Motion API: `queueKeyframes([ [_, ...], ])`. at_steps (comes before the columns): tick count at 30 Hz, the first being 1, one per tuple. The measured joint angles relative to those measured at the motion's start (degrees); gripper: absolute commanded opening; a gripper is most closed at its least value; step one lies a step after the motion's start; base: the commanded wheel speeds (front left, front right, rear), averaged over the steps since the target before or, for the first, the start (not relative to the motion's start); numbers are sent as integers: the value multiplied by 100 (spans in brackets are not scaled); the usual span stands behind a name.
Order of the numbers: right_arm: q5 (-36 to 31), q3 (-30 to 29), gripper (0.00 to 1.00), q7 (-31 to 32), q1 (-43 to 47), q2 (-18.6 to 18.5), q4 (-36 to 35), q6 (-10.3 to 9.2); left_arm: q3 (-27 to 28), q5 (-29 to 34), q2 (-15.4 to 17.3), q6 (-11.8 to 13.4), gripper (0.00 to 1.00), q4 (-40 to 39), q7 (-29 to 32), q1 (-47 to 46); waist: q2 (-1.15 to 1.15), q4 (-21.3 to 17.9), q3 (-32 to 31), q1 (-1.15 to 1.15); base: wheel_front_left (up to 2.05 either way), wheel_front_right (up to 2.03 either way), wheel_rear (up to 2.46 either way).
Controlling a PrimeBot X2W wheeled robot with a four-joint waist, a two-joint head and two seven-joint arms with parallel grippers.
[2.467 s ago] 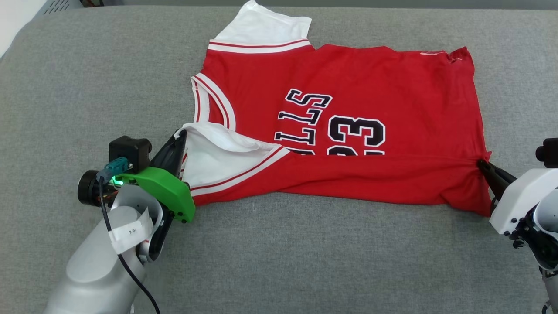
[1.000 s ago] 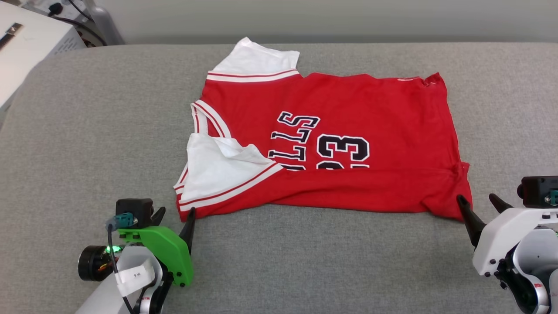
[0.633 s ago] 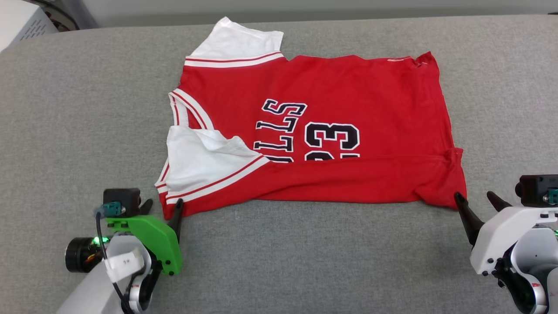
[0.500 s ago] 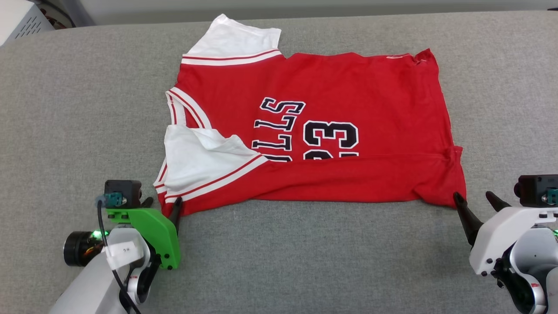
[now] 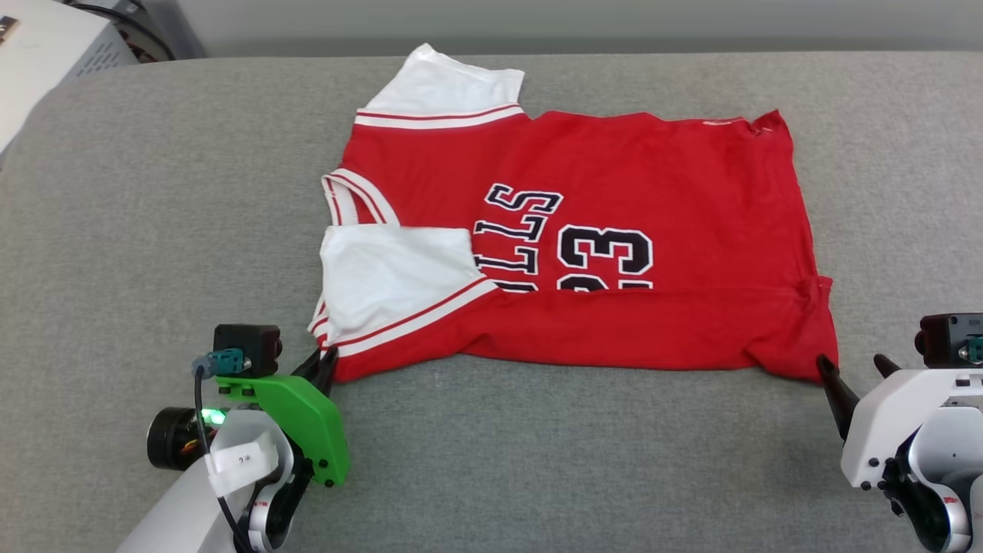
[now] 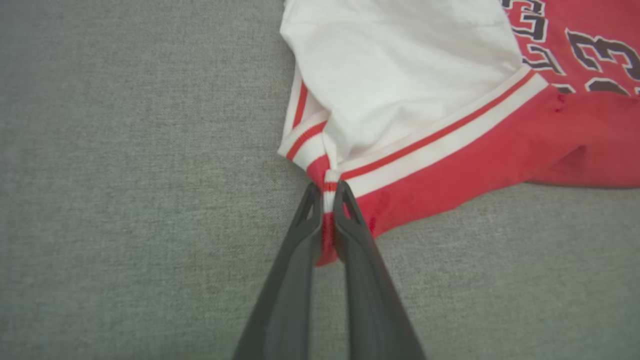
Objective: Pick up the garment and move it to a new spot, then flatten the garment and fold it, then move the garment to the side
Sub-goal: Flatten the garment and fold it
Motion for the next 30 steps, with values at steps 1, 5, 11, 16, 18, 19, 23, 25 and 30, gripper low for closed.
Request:
queueKeyframes([
  [1, 0, -43, 100, 33, -19, 36, 64, 0, 5, -2, 5, 1, 0, -115, -2, 30, 0, 33, -18, 0, 0, 0, 0],
  [5, -105, -232, 100, 136, -89, 102, 314, 0, 31, 21, 130, 98, 0, -695, -41, 142, 0, 207, -81, 0, 0, 0, 0],
  [11, -397, -428, 100, 160, -299, 160, 724, 0, 69, 66, 280, 247, 0, -1299, -42, 264, 0, 406, -72, 0, 0, 0, 0],
  [16, -465, -464, 1, 169, -511, 193, 1209, -1, 79, 101, 323, 277, 0, -1493, -43, 264, 0, 499, 51, 0, 0, 0, 0],
  [18, -426, -396, 0, 169, -565, 165, 1292, 0, 64, 101, 326, 277, 0, -1489, -42, 264, 0, 513, 77, 0, 0, 0, 0],
  [19, -402, -359, 0, 168, -580, 146, 1319, 0, 47, 101, 328, 277, 0, -1478, -40, 264, 0, 516, 82, 0, 0, 0, 0],
  [23, -320, -318, 0, 131, -623, 107, 1440, 0, 10, 101, 332, 277, 0, -1418, -34, 265, 0, 509, 48, 0, 0, 0, 0],
  [25, -280, -301, 0, 105, -639, 83, 1486, 0, -12, 101, 353, 277, 0, -1356, -12, 270, 0, 496, 7, 0, 0, 0, 0],
  [30, -193, -316, 0, 29, -635, -11, 1573, 0, -64, 98, 375, 274, 0, -1230, 19, 343, 0, 467, -146, 0, 0, 0, 0],
])
